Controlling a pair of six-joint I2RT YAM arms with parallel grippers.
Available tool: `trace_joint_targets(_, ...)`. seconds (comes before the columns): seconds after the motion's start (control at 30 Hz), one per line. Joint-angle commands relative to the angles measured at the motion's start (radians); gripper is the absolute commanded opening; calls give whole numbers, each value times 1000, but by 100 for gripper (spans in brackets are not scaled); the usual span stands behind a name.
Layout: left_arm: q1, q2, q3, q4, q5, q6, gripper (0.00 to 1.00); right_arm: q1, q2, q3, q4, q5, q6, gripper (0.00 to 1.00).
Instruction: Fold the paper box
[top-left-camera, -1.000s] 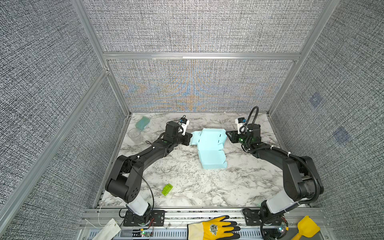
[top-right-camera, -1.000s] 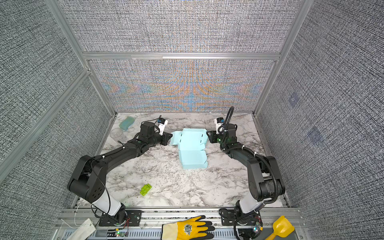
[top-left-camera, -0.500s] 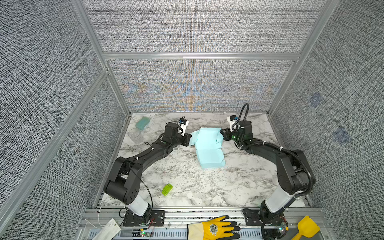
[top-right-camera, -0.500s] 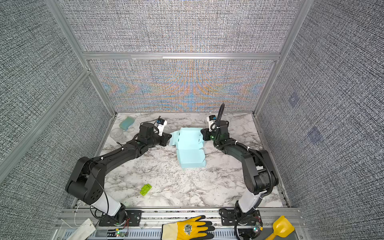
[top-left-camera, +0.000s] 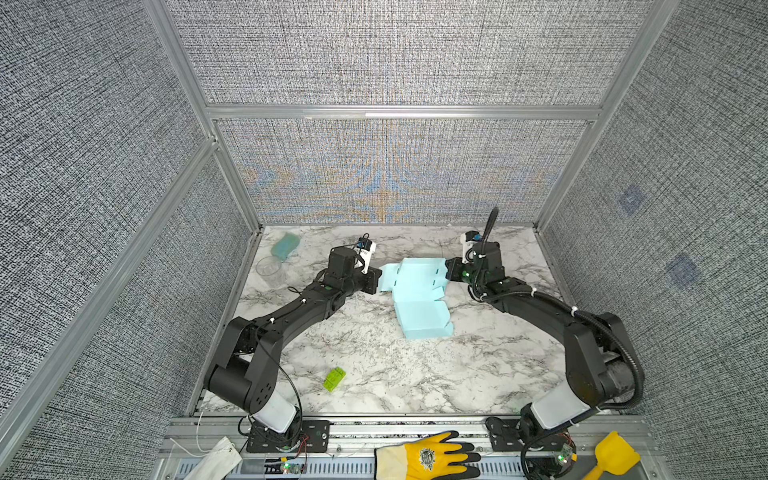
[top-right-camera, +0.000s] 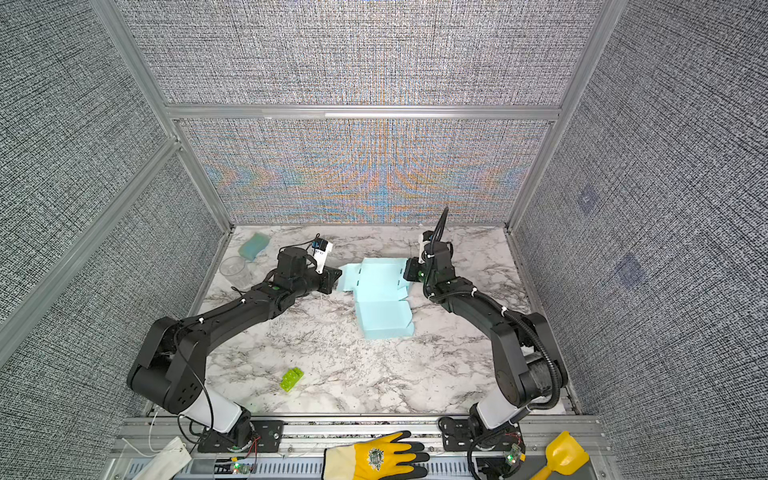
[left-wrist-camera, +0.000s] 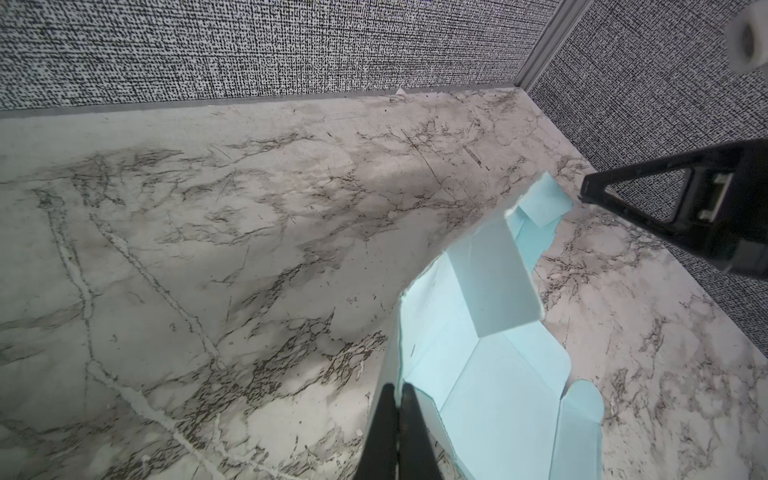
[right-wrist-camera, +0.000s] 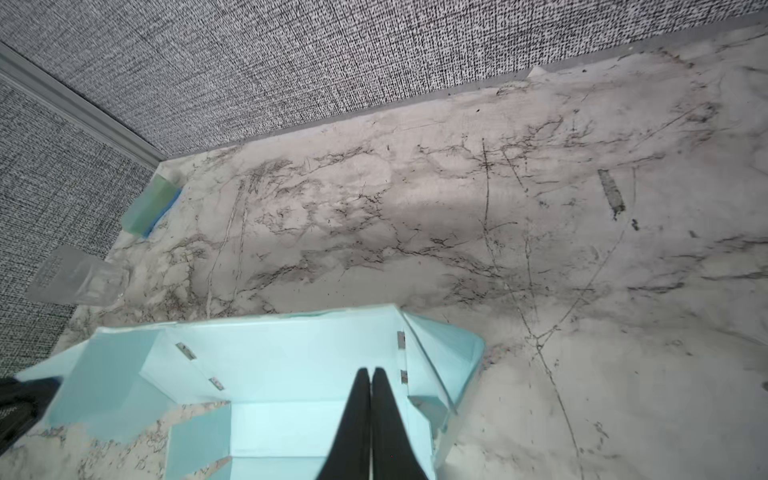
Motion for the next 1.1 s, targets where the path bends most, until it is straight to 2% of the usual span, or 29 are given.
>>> trace_joint_targets(0.0, -3, -7, -6, 38, -5, 9, 2, -29, -39, -21, 4, -34, -44, 29)
trace_joint_targets(0.1, -6, -9, -13, 43, -8, 13, 1, -76, -44, -42, 34, -197, -95, 45)
trace_joint_targets(0.23, -7, -6, -8, 44, -10, 15, 0, -118, -15, -96, 134, -327, -125, 56)
trace_joint_targets(0.33, -8, -6, -4, 38, -11, 19, 0, -136, 32, -103, 204, -417, -136, 57)
trace_joint_targets(0.5, -10, -9, 0, 28, -14, 26, 0, -140, 114, -70, 211, -406, -156, 57)
trace_joint_targets(0.6, -10, -8, 1, 28, -16, 28, 0, -141, 137, -39, 235, -402, -159, 51)
trace_joint_targets(0.77, -10, 0, 3, 29, -16, 29, 0, -137, 155, -20, 230, -376, -153, 26)
trace_joint_targets(0.9, -10, 6, 0, 36, -16, 24, 0, -110, 149, -21, 206, -297, -160, 18)
trace_joint_targets(1.0, -11, 9, 2, 40, -14, 23, 0, -91, 145, -15, 175, -241, -156, 7)
trace_joint_targets(1.07, -12, 9, 0, 40, -18, 21, 0, -79, 133, -19, 169, -219, -138, 4)
